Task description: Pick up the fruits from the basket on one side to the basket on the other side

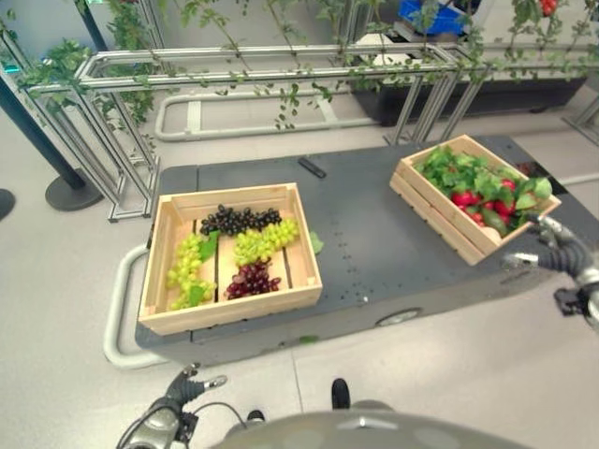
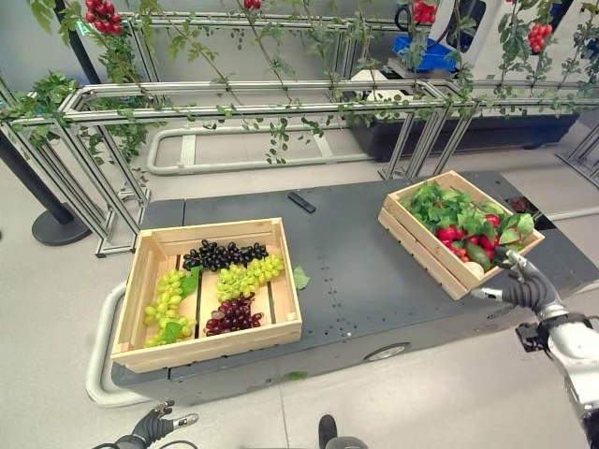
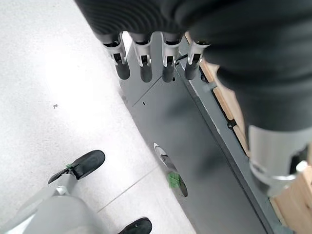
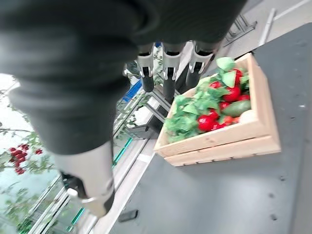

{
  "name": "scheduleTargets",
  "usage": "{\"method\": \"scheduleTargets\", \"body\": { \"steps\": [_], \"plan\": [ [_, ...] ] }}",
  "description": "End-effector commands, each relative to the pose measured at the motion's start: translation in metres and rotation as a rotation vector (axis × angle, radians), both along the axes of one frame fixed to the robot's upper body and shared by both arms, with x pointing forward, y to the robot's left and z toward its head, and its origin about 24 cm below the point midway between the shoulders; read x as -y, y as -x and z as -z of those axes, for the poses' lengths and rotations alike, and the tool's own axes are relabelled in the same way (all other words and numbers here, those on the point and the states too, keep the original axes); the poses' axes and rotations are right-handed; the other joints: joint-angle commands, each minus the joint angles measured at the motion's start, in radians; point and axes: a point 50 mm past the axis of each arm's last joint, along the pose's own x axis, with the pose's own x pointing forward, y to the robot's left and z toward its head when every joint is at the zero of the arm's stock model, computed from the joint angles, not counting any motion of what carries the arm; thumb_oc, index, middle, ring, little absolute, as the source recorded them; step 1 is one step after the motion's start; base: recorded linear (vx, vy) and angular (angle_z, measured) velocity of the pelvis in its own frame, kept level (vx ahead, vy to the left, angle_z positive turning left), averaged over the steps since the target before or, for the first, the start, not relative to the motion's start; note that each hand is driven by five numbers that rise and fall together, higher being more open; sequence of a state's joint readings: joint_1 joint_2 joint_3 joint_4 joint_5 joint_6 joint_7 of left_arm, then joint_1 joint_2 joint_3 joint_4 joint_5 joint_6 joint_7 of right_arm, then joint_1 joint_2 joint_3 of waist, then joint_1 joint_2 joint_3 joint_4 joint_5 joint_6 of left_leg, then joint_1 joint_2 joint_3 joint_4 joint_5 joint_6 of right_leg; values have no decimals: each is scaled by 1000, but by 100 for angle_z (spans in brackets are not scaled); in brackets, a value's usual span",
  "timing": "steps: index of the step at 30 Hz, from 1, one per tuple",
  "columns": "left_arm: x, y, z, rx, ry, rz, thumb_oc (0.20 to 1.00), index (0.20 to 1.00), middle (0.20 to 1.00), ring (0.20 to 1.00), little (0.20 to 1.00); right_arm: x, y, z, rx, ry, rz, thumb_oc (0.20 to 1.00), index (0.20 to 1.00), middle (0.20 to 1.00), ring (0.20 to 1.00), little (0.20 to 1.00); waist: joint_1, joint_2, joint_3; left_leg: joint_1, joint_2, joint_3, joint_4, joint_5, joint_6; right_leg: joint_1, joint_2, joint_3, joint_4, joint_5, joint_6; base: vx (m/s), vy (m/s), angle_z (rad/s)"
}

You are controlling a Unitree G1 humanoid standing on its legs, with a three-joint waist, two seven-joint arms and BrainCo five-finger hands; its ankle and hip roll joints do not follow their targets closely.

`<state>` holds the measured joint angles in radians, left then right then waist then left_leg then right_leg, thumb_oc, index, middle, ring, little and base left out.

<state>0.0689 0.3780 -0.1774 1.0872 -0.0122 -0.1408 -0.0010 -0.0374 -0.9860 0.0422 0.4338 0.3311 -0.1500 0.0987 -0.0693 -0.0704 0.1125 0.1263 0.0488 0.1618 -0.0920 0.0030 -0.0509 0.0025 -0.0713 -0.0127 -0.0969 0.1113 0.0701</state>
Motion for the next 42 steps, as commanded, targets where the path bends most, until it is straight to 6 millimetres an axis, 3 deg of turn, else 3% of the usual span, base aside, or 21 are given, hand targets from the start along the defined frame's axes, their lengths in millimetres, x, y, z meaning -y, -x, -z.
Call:
{"method": "scheduleTargets", "body": {
  "steps": [1,4,5,9,14,16,19,23,29,37,41,42],
  "plan": [
    [0,-24,-7,46,-23,64,1000,1000,1000,1000,1000,-21,-35,-42,130,29,-135,1000,1000,1000,1000,1000,22,-30,18,-19,-16,-33,8,-24,1,23,-30,-42,65,-76,83,-6,-10,-5],
    [2,-29,-7,52,-25,78,1000,1000,1000,1000,1000,-34,-49,-45,129,49,-187,1000,1000,1000,1000,1000,27,-30,27,-24,-15,-34,11,-22,1,19,-30,-41,67,-76,82,-19,-7,-1],
    [5,-35,-9,66,-25,98,1000,1000,1000,1000,1000,-51,-65,-51,131,77,-250,1000,1000,1000,1000,1000,35,-30,41,-34,-14,-34,16,-19,0,10,-31,-42,70,-73,81,-54,-14,5],
    [10,-48,-12,94,-36,127,1000,1000,1000,1000,1000,-91,-92,-59,148,117,-365,1000,1000,1000,1000,1000,49,-34,70,-64,-11,-42,26,-11,0,-17,-28,-43,82,-72,78,-52,-23,2],
    [8,-62,-19,144,-57,120,1000,1000,1000,1000,1000,-135,-108,-79,219,147,-509,1000,1000,1000,1000,1000,64,-46,118,-117,-7,-54,54,-4,2,-66,-24,-43,113,-71,74,-55,-13,5],
    [4,-77,-30,223,-60,90,1000,1000,1000,1000,1000,-153,-110,-88,247,161,-576,1000,1000,1000,1000,1000,72,-56,145,-146,-5,-62,73,-2,2,-89,-23,-44,128,-71,72,-65,-22,-3],
    [-1,-113,-71,513,-1,6,1000,1000,1000,1000,1000,-163,-106,-98,272,204,-635,1000,1000,1000,1000,1000,89,-68,180,-180,-4,-75,86,4,1,-115,-21,-56,137,-68,69,-37,-35,15],
    [-7,-134,-123,796,87,-27,1000,1000,1000,1000,1000,-157,-104,-91,249,200,-615,1000,1000,1000,1000,1000,114,-76,212,-204,-3,-101,83,17,-3,-123,-24,-81,134,-68,68,4,-34,18],
    [3,-152,-175,1050,153,11,1000,1000,1000,1000,1000,-149,-104,-83,236,202,-560,1000,1000,1000,1000,1000,140,-80,259,-228,-9,-131,79,29,-3,-135,-28,-111,146,-78,64,-12,-10,20],
    [10,-156,-209,1203,207,36,1000,1000,1000,1000,1000,-148,-104,-80,230,203,-548,1000,1000,1000,1000,1000,164,-96,294,-248,-12,-149,73,35,0,-158,-31,-127,164,-82,62,-15,-6,10],
    [13,-157,-235,1306,220,78,1000,1000,1000,1000,1000,-148,-103,-82,237,202,-549,1000,1000,1000,1000,1000,178,-102,315,-260,-14,-163,68,41,0,-170,-32,-137,170,-85,60,-15,-5,11],
    [12,-157,-231,1289,224,73,1000,1000,1000,1000,1000,-149,-103,-82,236,205,-555,1000,1000,1000,1000,1000,180,-104,318,-262,-14,-163,67,43,-1,-170,-33,-140,169,-85,60,-18,-12,10]
  ]
}}
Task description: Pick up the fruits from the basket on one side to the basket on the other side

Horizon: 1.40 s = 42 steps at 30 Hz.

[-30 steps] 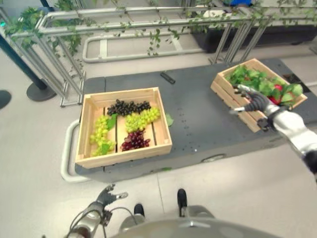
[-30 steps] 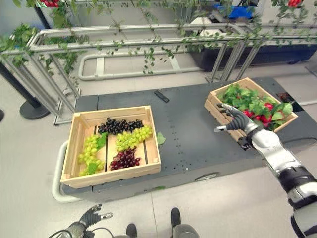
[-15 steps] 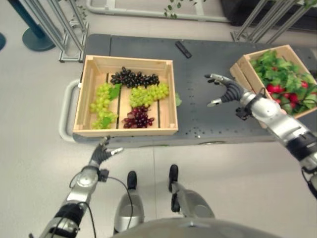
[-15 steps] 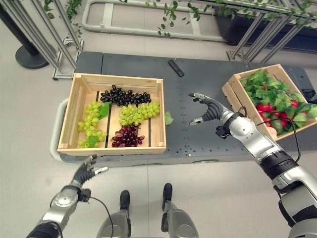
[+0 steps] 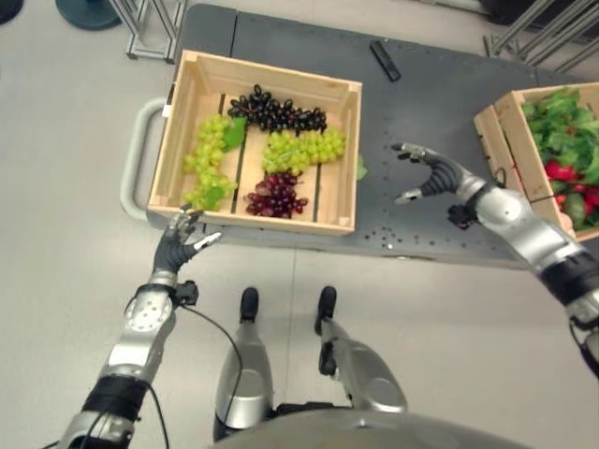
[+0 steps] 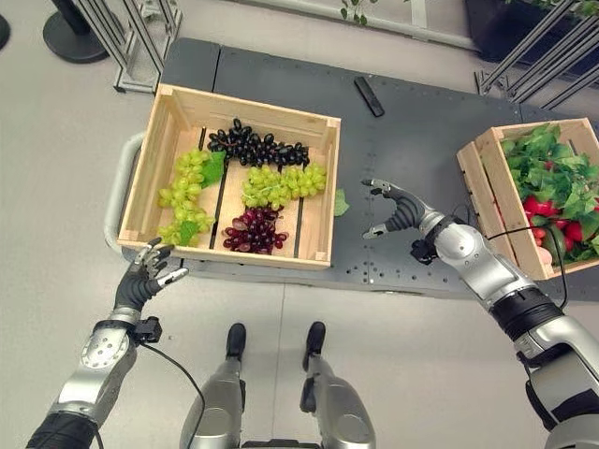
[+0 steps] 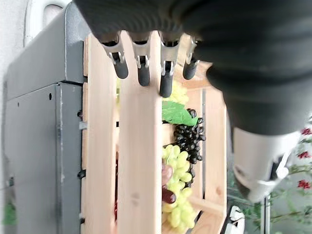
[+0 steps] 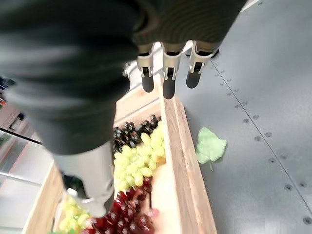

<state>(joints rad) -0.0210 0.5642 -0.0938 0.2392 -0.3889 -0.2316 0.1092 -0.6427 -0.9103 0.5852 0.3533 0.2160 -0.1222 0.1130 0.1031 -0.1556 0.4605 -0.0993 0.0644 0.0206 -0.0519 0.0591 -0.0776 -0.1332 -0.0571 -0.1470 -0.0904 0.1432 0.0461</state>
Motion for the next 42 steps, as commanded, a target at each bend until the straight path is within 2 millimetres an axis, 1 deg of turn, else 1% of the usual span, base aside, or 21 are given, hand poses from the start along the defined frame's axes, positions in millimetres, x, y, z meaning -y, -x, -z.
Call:
{"method": "scheduleTargets", "body": {
  "steps": [1,2,4,5,6,8,9,10,14,16,17,18,19,20,21,26,33,39,42],
  "plan": [
    [3,-7,-57,278,13,50,1000,1000,1000,1000,1000,-3,-5,-28,111,1,-9,1000,1000,1000,1000,1000,10,-20,-27,-39,-30,-24,27,-13,26,-36,-48,-8,161,-117,84,-28,-7,7],
    [4,-7,-61,291,9,63,1000,1000,1000,1000,1000,-7,-6,-33,126,15,-24,1000,1000,1000,1000,1000,15,-21,-21,-45,-31,-25,28,-12,25,-39,-48,-11,158,-115,84,-22,-4,4],
    [5,-7,-63,303,12,70,1000,1000,1000,1000,1000,-9,-6,-36,135,17,-31,1000,1000,1000,1000,1000,16,-23,-18,-47,-31,-25,30,-13,26,-41,-47,-9,158,-113,84,-27,2,7],
    [5,-7,-69,326,6,69,1000,1000,1000,1000,1000,-20,-9,-51,179,55,-74,1000,1000,1000,1000,1000,21,-29,-11,-55,-32,-20,35,-14,25,-49,-45,-2,157,-109,83,-29,3,4],
    [4,-7,-69,327,7,68,1000,1000,1000,1000,1000,-20,-9,-51,180,55,-75,1000,1000,1000,1000,1000,20,-29,-11,-56,-32,-19,36,-15,25,-50,-44,-2,158,-109,83,0,0,0],
    [4,-7,-74,342,5,71,1000,1000,1000,1000,1000,-33,-10,-66,223,95,-123,1000,1000,1000,1000,1000,25,-36,-2,-61,-30,-14,43,-17,25,-55,-42,5,158,-105,82,-22,-3,-3],
    [4,-7,-77,355,-5,73,1000,1000,1000,1000,1000,-49,-14,-86,282,149,-175,1000,1000,1000,1000,1000,34,-47,8,-70,-26,-8,54,-19,24,-61,-41,9,156,-101,81,-35,-2,-8],
    [4,-7,-78,356,-4,71,1000,1000,1000,1000,1000,-50,-14,-87,283,151,-177,1000,1000,1000,1000,1000,32,-46,8,-71,-26,-8,55,-20,24,-61,-40,9,157,-100,81,-35,-13,-10],
    [3,-9,-84,381,-16,62,1000,1000,1000,1000,1000,-78,-18,-118,365,206,-251,1000,1000,1000,1000,1000,43,-68,21,-84,-21,-1,64,-20,20,-72,-34,15,148,-92,78,-10,-8,-4],
    [3,-10,-86,389,-23,55,1000,1000,1000,1000,1000,-91,-19,-128,390,218,-280,1000,1000,1000,1000,1000,45,-77,25,-93,-19,0,68,-19,18,-77,-32,16,143,-87,79,0,0,0],
    [3,-10,-86,392,-28,52,1000,1000,1000,1000,1000,-97,-20,-131,395,223,-291,1000,1000,1000,1000,1000,47,-82,27,-95,-18,1,70,-20,18,-78,-31,18,141,-86,78,0,0,0],
    [5,-10,-86,393,-27,56,1000,1000,1000,1000,1000,-107,-22,-137,409,240,-308,1000,1000,1000,1000,1000,52,-90,30,-101,-16,0,73,-21,17,-81,-29,19,137,-84,77,0,0,0],
    [5,-10,-86,393,-26,55,1000,1000,1000,1000,1000,-108,-22,-137,410,240,-309,1000,1000,1000,1000,1000,51,-90,30,-102,-16,0,73,-21,17,-81,-29,20,137,-84,77,0,0,0],
    [5,-10,-87,397,-33,59,1000,1000,1000,1000,1000,-116,-23,-142,421,254,-323,1000,1000,1000,1000,1000,58,-99,34,-106,-16,0,75,-20,17,-81,-27,20,132,-80,77,0,0,0],
    [5,-10,-87,397,-32,59,1000,1000,1000,1000,1000,-116,-23,-142,421,255,-324,1000,1000,1000,1000,1000,57,-99,34,-107,-17,0,75,-21,17,-81,-27,20,132,-80,77,0,0,0],
    [6,-10,-88,395,-46,61,1000,1000,1000,1000,1000,-130,-24,-143,424,265,-350,1000,1000,1000,1000,1000,65,-115,35,-117,-18,-2,73,-20,18,-85,-27,20,123,-73,78,0,0,0],
    [7,-14,-93,414,-55,53,1000,1000,1000,1000,1000,-144,-30,-133,394,274,-360,1000,1000,1000,1000,1000,81,-133,48,-133,-15,-9,76,-17,20,-96,-23,20,120,-69,78,-3,-3,1],
    [10,-16,-97,437,-69,53,1000,1000,1000,1000,1000,-155,-41,-121,366,305,-329,1000,1000,1000,1000,1000,89,-127,59,-168,-14,-15,99,-23,21,-121,-22,16,129,-72,72,-4,0,1],
    [14,-17,-102,462,-66,60,1000,1000,1000,1000,1000,-159,-48,-117,366,317,-291,1000,1000,1000,1000,1000,90,-114,60,-203,-13,-19,117,-27,21,-147,-21,16,135,-74,70,-25,1,7]
  ]
}}
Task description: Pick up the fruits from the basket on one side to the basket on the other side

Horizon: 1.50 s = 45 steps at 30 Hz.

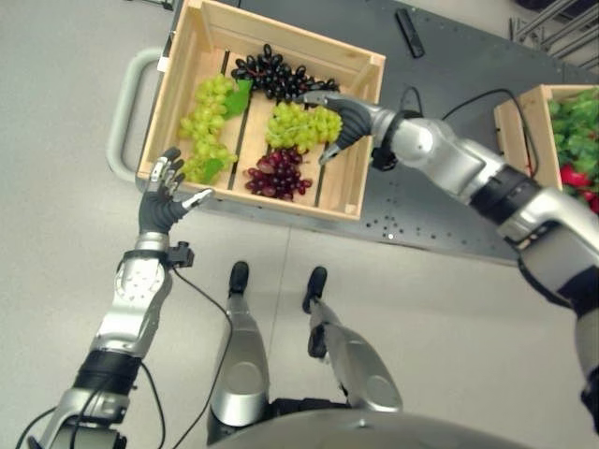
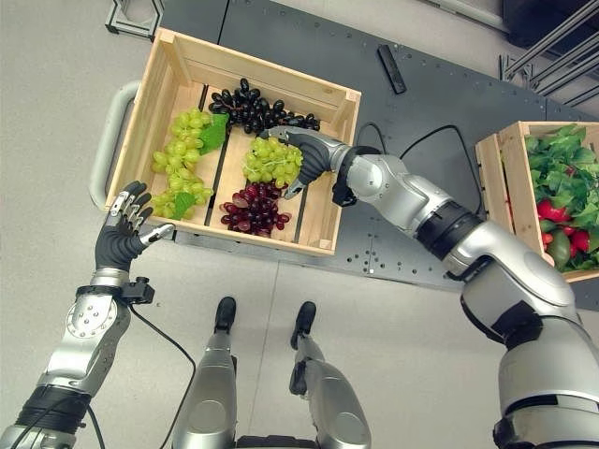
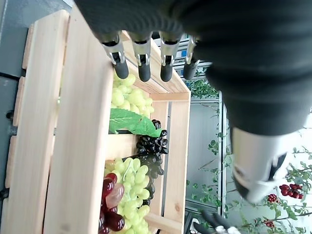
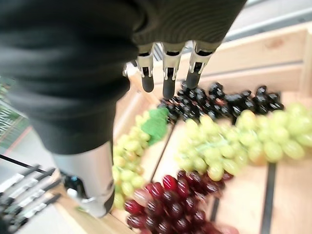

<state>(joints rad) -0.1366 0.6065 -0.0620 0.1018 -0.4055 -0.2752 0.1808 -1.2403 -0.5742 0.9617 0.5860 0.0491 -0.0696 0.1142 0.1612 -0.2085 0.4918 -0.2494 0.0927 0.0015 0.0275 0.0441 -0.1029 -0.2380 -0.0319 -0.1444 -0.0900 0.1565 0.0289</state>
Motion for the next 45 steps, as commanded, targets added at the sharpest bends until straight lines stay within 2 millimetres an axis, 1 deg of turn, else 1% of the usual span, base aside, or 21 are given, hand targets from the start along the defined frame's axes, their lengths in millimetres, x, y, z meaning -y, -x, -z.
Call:
{"method": "scheduleTargets", "body": {
  "steps": [1,5,6,7,14,15,16,18,22,23,25,26,27,28,30,31,34,36,39,43,45],
  "plan": [
    [5,6,-36,177,-72,31,1000,1000,1000,1000,1000,-12,-3,-40,154,19,5,1000,1000,1000,1000,1000,29,-55,28,-76,-42,-3,52,-14,45,-62,-46,11,142,-88,86,-42,10,5],
    [7,5,-39,194,-73,27,1000,1000,1000,1000,1000,-10,-9,-42,183,25,49,1000,1000,1000,1000,1000,17,-36,28,-143,-47,-9,83,-18,47,-124,-48,6,167,-86,85,-44,16,4],
    [8,5,-41,199,-92,29,1000,1000,1000,1000,1000,-5,-11,-44,196,30,78,1000,1000,1000,1000,1000,12,-22,28,-177,-49,-12,92,-15,47,-157,-50,4,179,-86,85,-49,22,2],
    [8,5,-41,200,-92,29,1000,1000,1000,1000,1000,-5,-11,-44,197,30,79,1000,1000,1000,1000,1000,11,-22,28,-180,-49,-13,94,-15,47,-160,-50,3,181,-86,84,-45,17,1],
    [15,6,-43,215,-92,59,1000,1000,1000,1000,1000,12,-16,-56,246,38,141,1000,1000,1000,1000,1000,-9,26,28,-285,-62,-19,122,-7,49,-271,-62,-3,222,-91,82,-34,20,0],
    [15,6,-43,216,-92,59,1000,1000,1000,1000,1000,12,-16,-57,246,38,141,1000,1000,1000,1000,1000,-9,26,28,-286,-62,-19,123,-7,49,-271,-62,-3,222,-91,82,-40,25,2],
    [17,8,-46,228,-94,72,1000,1000,1000,1000,1000,17,-15,-63,267,52,151,1000,1000,1000,1000,1000,-14,37,28,-312,-65,-23,123,-2,49,-303,-66,-4,234,-93,82,-33,14,4],
    [18,9,-48,242,-90,83,1000,1000,1000,1000,1000,29,-17,-72,290,58,187,1000,1000,1000,1000,1000,-16,50,28,-336,-67,-25,117,8,49,-334,-71,-9,242,-92,83,-37,5,4],
    [22,9,-53,269,-77,101,1000,1000,1000,1000,1000,54,-20,-90,335,54,278,1000,1000,1000,1000,1000,-19,67,28,-381,-71,-29,107,23,46,-381,-79,-19,251,-88,86,-11,-7,4],
    [24,9,-53,274,-71,105,1000,1000,1000,1000,1000,61,-19,-96,347,38,300,1000,1000,1000,1000,1000,-20,74,28,-386,-72,-30,109,18,45,-389,-79,-21,257,-95,86,-3,-6,8],
    [25,9,-54,277,-76,108,1000,1000,1000,1000,1000,69,-19,-106,374,34,331,1000,1000,1000,1000,1000,-23,80,28,-414,-76,-31,113,24,44,-418,-82,-23,262,-90,86,4,0,7],
    [26,10,-52,270,-70,112,1000,1000,1000,1000,1000,74,-20,-107,375,38,352,1000,1000,1000,1000,1000,-23,83,28,-416,-76,-32,119,16,43,-422,-81,-20,268,-96,86,4,-4,5],
    [27,9,-53,273,-68,118,1000,1000,1000,1000,1000,78,-19,-111,382,34,361,1000,1000,1000,1000,1000,-26,84,28,-433,-78,-32,122,24,43,-436,-85,-24,269,-90,86,20,-16,9],
    [28,9,-52,269,-66,120,1000,1000,1000,1000,1000,83,-19,-114,386,17,380,1000,1000,1000,1000,1000,-24,90,28,-437,-79,-34,127,18,42,-439,-84,-25,276,-96,86,6,-13,7],
    [28,9,-52,269,-66,120,1000,1000,1000,1000,1000,83,-19,-114,386,17,380,1000,1000,1000,1000,1000,-24,90,28,-437,-79,-34,127,18,42,-439,-85,-25,276,-96,86,10,-4,5],
    [30,10,-51,268,-63,128,1000,1000,1000,1000,1000,95,-18,-124,423,28,429,1000,1000,1000,1000,1000,-27,100,28,-462,-81,-35,132,19,42,-469,-88,-23,288,-97,87,7,-2,3],
    [31,9,-51,269,-61,131,1000,1000,1000,1000,1000,105,-16,-134,466,53,475,1000,1000,1000,1000,1000,-30,107,28,-483,-82,-34,137,20,41,-492,-91,-27,297,-98,89,9,-4,4],
    [33,8,-51,270,-59,132,1000,1000,1000,1000,1000,111,-14,-141,486,24,495,1000,1000,1000,1000,1000,-32,109,28,-492,-83,-34,139,19,42,-504,-92,-25,302,-97,91,13,6,4],
    [32,9,-50,264,-65,129,1000,1000,1000,1000,1000,110,-9,-154,517,1,485,1000,1000,1000,1000,1000,-38,106,28,-498,-82,-34,139,19,42,-512,-91,-23,304,-98,91,4,1,2],
    [29,10,-48,257,-69,108,1000,1000,1000,1000,1000,101,0,-172,584,30,439,1000,1000,1000,1000,1000,-53,87,28,-495,-80,-31,139,16,41,-512,-89,-16,305,-99,92,0,0,0],
    [28,10,-47,254,-73,100,1000,1000,1000,1000,1000,97,3,-176,599,42,418,1000,1000,1000,1000,1000,-59,79,28,-492,-79,-29,141,14,40,-511,-89,-15,305,-99,92,0,0,0]
  ]
}}
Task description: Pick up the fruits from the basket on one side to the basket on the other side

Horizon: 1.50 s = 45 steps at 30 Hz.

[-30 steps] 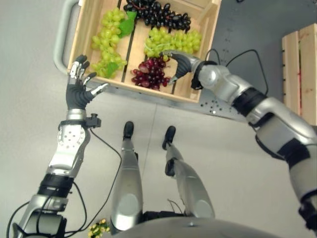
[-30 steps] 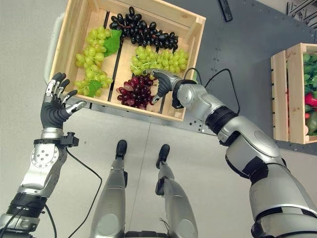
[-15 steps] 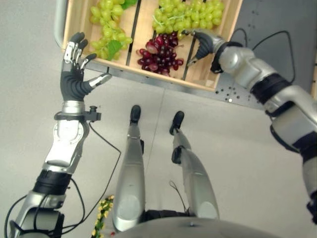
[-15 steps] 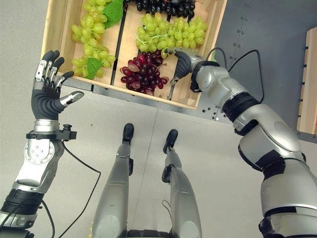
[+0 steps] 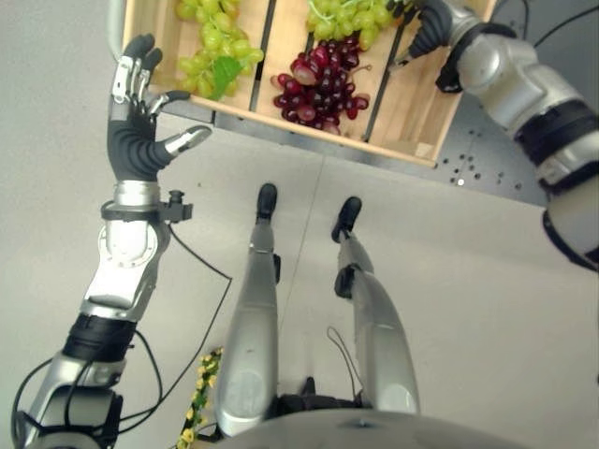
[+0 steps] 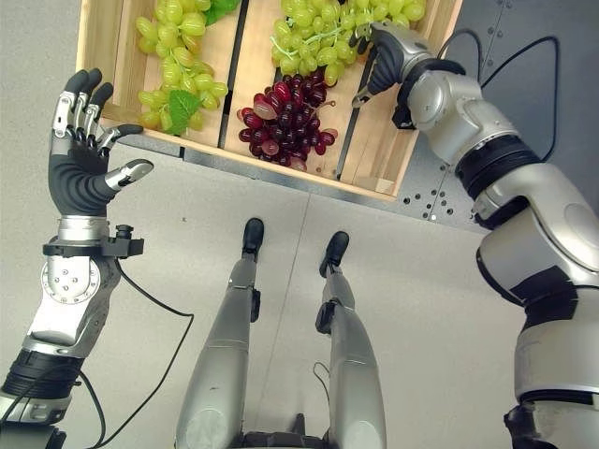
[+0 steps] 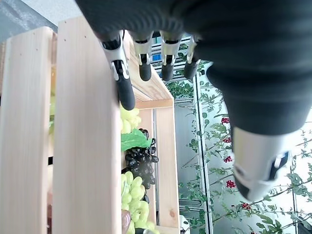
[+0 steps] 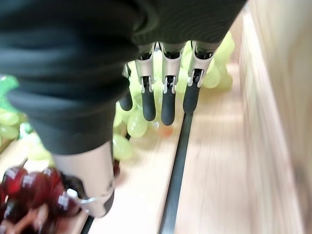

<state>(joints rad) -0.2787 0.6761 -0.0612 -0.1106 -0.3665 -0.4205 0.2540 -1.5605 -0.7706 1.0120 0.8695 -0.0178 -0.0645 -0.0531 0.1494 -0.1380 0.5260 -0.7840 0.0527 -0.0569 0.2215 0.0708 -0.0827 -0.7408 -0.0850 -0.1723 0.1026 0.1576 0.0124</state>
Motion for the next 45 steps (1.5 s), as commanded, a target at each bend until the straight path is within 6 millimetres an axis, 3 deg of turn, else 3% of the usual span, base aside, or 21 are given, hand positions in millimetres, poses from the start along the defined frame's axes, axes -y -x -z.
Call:
{"method": "scheduleTargets", "body": {
  "steps": [1,5,10,12,16,21,28,35,45],
  "plan": [
    [-3,5,47,-215,-23,-36,1000,1000,1000,1000,1000,1,21,-53,167,48,-7,1000,1000,1000,1000,1000,-49,4,-6,45,-39,30,-53,-14,20,-7,-35,14,113,-99,108,0,0,0],
    [-5,6,47,-216,-29,-43,1000,1000,1000,1000,1000,-4,24,-60,176,80,-20,1000,1000,1000,1000,1000,-52,-8,-6,57,-35,31,-61,-12,19,2,-33,15,104,-95,109,0,0,0],
    [-10,9,49,-224,-48,-70,1000,1000,1000,1000,1000,-36,42,-61,168,172,-185,1000,1000,1000,1000,1000,-68,-41,-6,72,-28,33,-67,-11,17,11,-29,12,102,-94,110,0,0,0],
    [-10,9,49,-224,-48,-69,1000,1000,1000,1000,1000,-36,42,-61,168,172,-185,1000,1000,1000,1000,1000,-68,-41,-6,72,-28,33,-67,-11,17,11,-29,12,102,-95,110,0,0,0],
    [-20,14,48,-227,-88,-106,1000,1000,1000,1000,1000,-56,74,-64,177,300,-334,1000,1000,1000,1000,1000,-83,-69,-6,77,-23,33,-73,-7,12,21,-27,9,91,-94,112,0,0,0],
    [-22,17,47,-231,-117,-106,1000,1000,1000,1000,1000,-52,84,-64,150,328,-360,1000,1000,1000,1000,1000,-86,-79,-6,82,-21,38,-74,-9,12,30,-26,10,86,-92,113,0,0,0],
    [-22,16,45,-233,-138,-90,1000,1000,1000,1000,1000,-54,74,-62,117,326,-331,1000,1000,1000,1000,1000,-77,-75,-6,77,-21,38,-72,-10,12,26,-24,10,85,-91,113,0,0,0],
    [-18,11,49,-256,-128,-75,1000,1000,1000,1000,1000,-39,45,-67,151,312,-148,1000,1000,1000,1000,1000,-61,-58,-6,58,-22,35,-75,-7,13,11,-24,5,90,-93,117,17,-4,0],
    [-9,6,49,-245,-117,-55,1000,1000,1000,1000,1000,-31,30,-69,193,284,-37,1000,1000,1000,1000,1000,-48,-51,-6,35,-30,24,-55,-22,21,-4,-23,8,105,-101,120,28,-3,-1]
  ]
}}
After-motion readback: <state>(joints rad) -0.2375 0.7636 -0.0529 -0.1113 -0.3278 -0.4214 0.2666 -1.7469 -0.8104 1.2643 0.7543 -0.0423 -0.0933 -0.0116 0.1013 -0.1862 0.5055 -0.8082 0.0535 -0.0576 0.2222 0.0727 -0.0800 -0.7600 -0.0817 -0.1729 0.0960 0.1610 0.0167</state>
